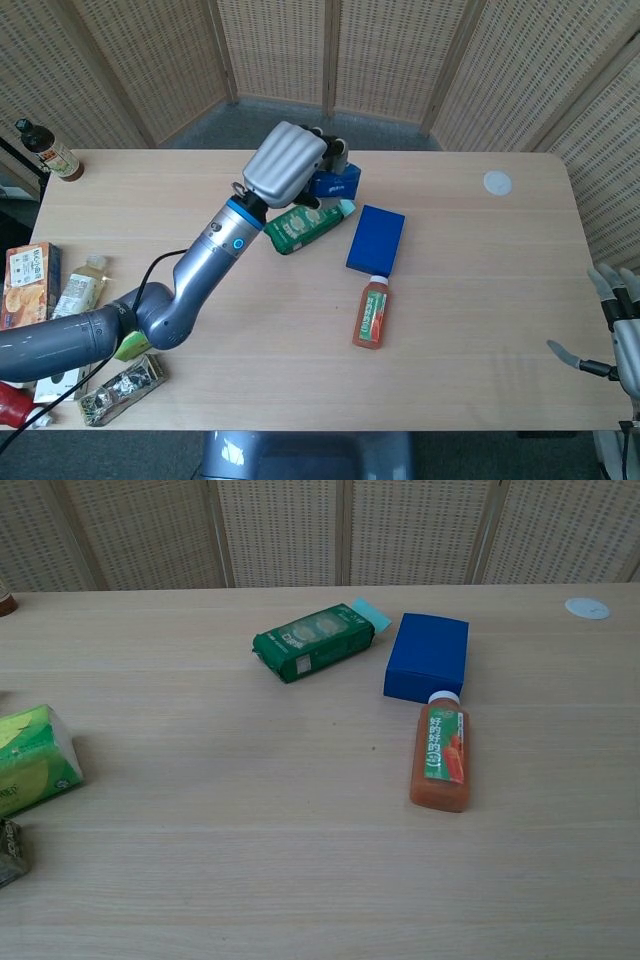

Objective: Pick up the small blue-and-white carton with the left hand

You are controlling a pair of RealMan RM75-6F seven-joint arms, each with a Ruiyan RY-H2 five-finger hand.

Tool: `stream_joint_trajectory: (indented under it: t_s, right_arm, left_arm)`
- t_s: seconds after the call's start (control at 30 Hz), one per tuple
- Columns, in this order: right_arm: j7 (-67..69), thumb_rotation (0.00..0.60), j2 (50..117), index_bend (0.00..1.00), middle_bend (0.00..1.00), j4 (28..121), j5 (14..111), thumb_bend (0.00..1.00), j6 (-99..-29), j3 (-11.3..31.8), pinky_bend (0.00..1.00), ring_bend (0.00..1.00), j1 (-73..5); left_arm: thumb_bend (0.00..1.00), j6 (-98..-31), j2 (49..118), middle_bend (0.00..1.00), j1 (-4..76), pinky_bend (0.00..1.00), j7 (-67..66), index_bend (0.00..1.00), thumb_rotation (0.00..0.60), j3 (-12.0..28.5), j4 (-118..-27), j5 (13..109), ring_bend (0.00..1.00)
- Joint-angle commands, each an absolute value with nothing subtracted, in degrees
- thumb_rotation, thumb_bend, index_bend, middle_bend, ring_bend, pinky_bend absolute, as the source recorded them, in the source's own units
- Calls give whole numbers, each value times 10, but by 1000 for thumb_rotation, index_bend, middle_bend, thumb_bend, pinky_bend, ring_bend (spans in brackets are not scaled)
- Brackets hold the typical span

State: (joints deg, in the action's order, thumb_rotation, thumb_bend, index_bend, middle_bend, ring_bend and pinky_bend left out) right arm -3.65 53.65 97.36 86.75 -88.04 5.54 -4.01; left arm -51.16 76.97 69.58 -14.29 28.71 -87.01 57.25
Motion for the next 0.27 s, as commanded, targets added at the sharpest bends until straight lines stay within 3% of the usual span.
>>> stream_joint_trajectory:
  t_s: [0.03,0.27]
  right_arm:
    - [-35,200,535,0,0,973,869,176,-886,53,0,0,-36]
    - [-33,202,529,0,0,975,867,178,-894,52,0,0,-28]
  left_arm:
    - [158,-517,766,646,699,642,-146,735,600,290,-879,559,582]
    - [158,-517,765,646,707,641,-148,736,600,284,-878,552,582]
